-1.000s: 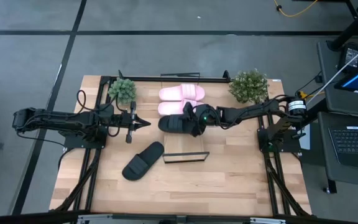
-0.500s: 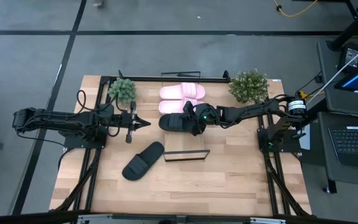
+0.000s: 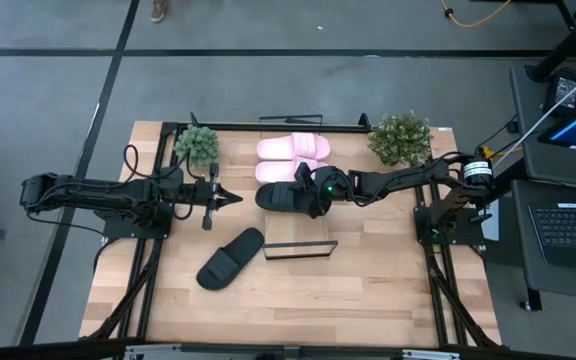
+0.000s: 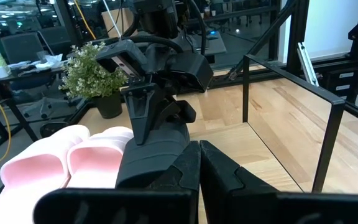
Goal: Pick and place slides into the shelf
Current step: Put the right black slides on the shelf
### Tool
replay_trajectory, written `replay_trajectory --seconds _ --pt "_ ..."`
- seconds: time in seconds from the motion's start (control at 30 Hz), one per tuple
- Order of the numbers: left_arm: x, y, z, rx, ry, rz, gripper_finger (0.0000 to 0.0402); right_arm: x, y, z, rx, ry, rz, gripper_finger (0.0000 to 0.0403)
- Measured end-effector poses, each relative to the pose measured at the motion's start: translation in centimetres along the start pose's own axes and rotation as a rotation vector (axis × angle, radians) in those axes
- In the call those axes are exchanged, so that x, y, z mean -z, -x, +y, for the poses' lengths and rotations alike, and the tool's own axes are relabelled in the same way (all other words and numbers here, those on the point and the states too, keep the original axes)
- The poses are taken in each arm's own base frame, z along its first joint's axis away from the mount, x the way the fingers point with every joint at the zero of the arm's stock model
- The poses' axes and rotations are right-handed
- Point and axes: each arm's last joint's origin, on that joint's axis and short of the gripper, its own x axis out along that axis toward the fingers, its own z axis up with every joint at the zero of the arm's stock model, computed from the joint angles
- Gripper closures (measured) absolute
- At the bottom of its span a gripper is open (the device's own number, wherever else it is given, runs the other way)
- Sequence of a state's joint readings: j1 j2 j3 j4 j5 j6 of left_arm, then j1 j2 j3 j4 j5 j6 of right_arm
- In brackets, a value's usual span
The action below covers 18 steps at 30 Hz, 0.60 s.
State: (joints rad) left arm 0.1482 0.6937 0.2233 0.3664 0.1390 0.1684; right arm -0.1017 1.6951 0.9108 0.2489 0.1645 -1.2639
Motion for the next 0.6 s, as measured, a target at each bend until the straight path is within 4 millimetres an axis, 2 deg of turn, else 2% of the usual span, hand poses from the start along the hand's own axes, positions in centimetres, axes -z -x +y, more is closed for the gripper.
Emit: replay_trajectory --seconds 0.6 --pt "0.02 0.00 0.00 0.000 0.000 0.001 0.0401 -0.03 -0.02 0.21 -0.027 0.000 -0.025 0.0365"
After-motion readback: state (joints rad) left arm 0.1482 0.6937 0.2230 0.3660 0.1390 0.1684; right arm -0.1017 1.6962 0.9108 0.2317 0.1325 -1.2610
